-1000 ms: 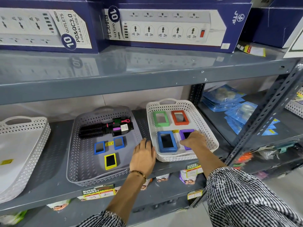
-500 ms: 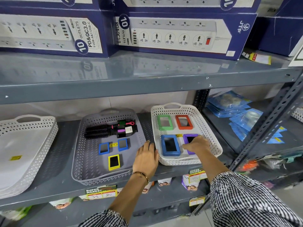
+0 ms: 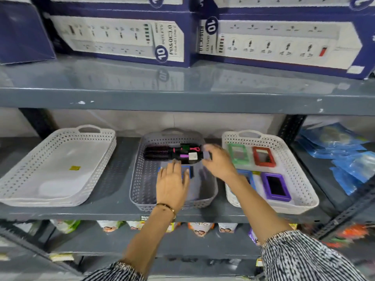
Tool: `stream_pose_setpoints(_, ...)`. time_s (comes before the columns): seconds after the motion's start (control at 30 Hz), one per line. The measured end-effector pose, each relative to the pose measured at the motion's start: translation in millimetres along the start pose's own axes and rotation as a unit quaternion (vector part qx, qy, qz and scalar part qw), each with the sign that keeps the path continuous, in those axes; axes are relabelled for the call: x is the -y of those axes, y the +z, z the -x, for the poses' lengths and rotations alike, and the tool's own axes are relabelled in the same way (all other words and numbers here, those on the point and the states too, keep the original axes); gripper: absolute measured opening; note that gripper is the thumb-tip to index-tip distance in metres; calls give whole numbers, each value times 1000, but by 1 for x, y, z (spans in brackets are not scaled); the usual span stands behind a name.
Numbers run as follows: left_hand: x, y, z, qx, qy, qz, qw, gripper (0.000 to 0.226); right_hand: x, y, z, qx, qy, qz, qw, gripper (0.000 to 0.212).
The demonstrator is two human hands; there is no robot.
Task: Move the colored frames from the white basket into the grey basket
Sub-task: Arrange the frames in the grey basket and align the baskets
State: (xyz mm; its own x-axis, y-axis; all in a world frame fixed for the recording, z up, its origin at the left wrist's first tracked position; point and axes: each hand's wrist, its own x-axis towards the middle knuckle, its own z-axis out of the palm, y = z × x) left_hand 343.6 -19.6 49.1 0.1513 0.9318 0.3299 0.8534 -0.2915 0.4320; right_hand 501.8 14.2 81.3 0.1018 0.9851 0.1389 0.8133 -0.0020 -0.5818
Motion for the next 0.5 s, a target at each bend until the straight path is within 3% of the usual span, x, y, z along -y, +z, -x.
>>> stream_pose_setpoints(0.17, 58, -14, 0, 8, -40, -34, 999, 43, 20, 45, -9, 173, -16, 37, 984, 58)
stream_pose_setpoints(0.5, 87, -10, 7, 45, -39, -20, 998, 38, 18, 74, -34, 247, 22, 155, 956, 77)
